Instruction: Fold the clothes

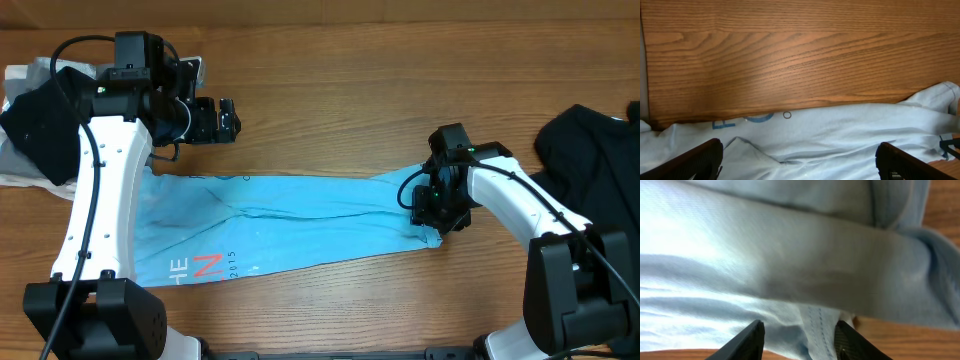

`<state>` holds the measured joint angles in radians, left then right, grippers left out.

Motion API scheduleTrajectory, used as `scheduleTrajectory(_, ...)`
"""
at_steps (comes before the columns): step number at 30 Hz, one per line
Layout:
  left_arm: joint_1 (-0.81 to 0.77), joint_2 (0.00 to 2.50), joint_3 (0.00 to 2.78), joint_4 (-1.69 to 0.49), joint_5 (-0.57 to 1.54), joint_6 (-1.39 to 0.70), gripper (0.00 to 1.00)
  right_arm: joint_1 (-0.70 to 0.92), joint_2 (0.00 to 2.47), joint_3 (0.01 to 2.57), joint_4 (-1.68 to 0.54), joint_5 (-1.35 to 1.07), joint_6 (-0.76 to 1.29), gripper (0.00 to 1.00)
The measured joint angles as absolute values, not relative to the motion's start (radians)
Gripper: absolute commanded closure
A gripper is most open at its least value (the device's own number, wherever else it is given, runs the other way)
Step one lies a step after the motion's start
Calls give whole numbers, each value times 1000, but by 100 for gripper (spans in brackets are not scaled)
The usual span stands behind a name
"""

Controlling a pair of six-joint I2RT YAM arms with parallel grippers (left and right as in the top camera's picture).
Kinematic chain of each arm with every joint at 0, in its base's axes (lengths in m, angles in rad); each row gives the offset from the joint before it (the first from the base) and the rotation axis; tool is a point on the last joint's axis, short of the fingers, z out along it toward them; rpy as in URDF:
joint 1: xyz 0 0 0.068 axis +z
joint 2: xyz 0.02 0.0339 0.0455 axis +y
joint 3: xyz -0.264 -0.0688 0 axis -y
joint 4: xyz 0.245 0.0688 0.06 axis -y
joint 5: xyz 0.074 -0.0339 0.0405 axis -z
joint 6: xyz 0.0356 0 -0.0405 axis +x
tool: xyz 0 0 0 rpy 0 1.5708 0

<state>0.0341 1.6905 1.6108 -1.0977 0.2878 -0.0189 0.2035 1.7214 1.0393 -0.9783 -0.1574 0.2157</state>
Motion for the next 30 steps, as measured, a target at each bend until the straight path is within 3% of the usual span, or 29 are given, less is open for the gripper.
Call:
scheduleTrajectory(11,34,1691,1611,-1091,288,-19,0,204,1721,1035,-931,-168,215,52)
scheduleTrajectory(20,34,1691,1611,-1085,288,-19,0,204,1721,961,-904,-92,257,63)
scheduleTrajectory(27,34,1691,1611,-1082,288,-19,0,204,1721,961,-903,-13,297,66)
scheduleTrajectory(30,34,1691,1611,-1075,287,-19,0,204,1721,961,-902,1,304,72)
